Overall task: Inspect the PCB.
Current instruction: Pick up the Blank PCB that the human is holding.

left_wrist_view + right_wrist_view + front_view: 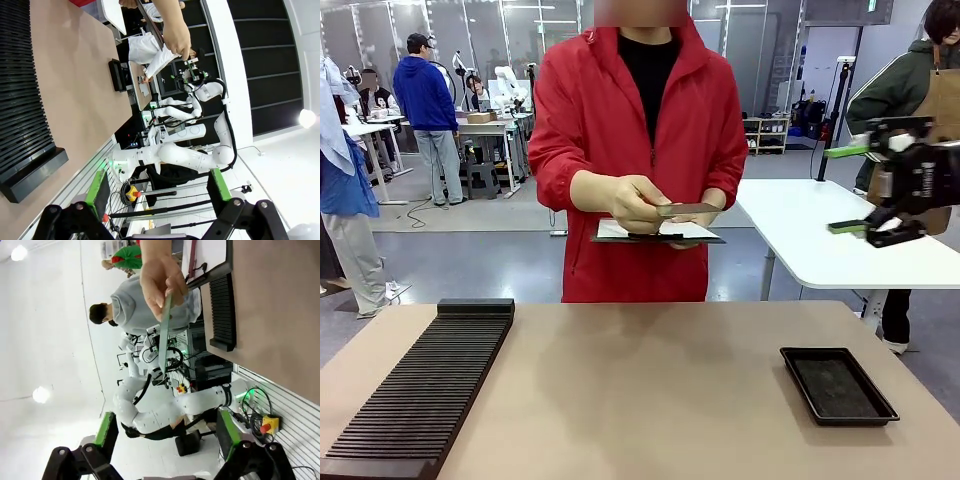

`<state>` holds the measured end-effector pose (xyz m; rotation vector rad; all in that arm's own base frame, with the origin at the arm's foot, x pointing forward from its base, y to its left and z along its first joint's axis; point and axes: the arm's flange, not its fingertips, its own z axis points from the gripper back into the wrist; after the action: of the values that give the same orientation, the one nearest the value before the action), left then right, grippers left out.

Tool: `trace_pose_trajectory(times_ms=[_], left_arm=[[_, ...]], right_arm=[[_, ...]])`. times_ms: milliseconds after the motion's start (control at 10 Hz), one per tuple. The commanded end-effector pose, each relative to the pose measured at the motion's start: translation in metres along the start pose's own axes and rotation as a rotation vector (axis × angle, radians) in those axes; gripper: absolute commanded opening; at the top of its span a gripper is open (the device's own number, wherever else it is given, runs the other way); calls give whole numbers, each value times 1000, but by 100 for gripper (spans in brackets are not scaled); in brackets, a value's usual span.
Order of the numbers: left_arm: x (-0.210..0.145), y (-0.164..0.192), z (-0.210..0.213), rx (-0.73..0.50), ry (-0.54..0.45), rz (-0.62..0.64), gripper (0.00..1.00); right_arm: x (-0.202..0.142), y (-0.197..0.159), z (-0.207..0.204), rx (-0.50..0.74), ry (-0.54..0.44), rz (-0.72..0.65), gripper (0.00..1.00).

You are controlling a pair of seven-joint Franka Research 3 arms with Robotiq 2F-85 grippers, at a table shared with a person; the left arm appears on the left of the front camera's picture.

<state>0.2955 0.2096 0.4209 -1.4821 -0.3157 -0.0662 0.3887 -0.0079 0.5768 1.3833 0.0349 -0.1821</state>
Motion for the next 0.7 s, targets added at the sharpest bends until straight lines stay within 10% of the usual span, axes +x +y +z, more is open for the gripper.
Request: trace_pose_trajectory(times_ms=[0,600], left_arm=[[0,-5,0,10,3,7,100],[0,-5,0,10,3,7,100]], right_arm=[[17,3,-37,-12,2,-79,100],[28,-12,-126,40,44,-135,100]])
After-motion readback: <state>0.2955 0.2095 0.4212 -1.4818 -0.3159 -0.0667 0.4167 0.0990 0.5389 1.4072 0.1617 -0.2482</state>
